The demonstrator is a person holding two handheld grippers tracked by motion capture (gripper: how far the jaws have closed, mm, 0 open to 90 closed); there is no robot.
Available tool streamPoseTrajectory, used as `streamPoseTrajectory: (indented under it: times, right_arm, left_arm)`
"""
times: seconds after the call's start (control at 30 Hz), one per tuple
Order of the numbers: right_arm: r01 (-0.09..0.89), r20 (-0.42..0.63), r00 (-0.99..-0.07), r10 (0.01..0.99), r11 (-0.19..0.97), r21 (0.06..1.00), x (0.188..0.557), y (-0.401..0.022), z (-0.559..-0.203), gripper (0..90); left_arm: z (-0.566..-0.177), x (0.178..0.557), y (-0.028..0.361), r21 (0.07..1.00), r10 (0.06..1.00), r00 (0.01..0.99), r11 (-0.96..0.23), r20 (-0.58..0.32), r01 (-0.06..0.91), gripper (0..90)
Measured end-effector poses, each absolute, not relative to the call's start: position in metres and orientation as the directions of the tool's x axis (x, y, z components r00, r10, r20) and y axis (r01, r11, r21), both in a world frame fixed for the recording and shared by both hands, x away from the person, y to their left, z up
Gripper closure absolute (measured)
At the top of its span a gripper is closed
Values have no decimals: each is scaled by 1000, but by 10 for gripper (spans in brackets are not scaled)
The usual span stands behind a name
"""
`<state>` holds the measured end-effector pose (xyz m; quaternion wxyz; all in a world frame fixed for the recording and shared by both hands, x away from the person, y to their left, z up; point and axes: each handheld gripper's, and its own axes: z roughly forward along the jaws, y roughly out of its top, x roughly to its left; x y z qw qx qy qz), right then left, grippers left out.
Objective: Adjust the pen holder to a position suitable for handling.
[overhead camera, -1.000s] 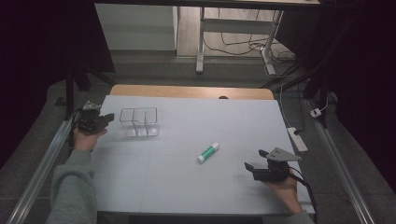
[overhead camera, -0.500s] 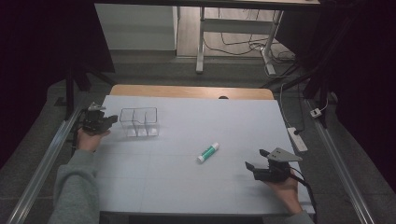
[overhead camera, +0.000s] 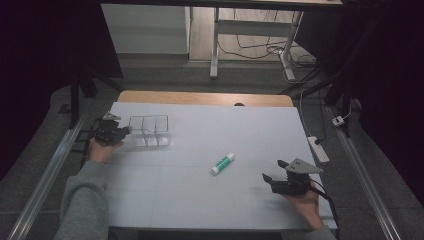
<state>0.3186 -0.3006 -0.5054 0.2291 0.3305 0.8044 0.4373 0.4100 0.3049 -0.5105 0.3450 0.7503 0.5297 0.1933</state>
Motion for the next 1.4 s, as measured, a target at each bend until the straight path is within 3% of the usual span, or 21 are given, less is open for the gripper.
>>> streamPoseTrajectory:
  times: [1.4]
  right_arm:
    - [334,-85,-686,723,417,846,319,-300,-507,208]
  left_arm:
    - [-513,418,269,715,907,420,-273,-33,644,886]
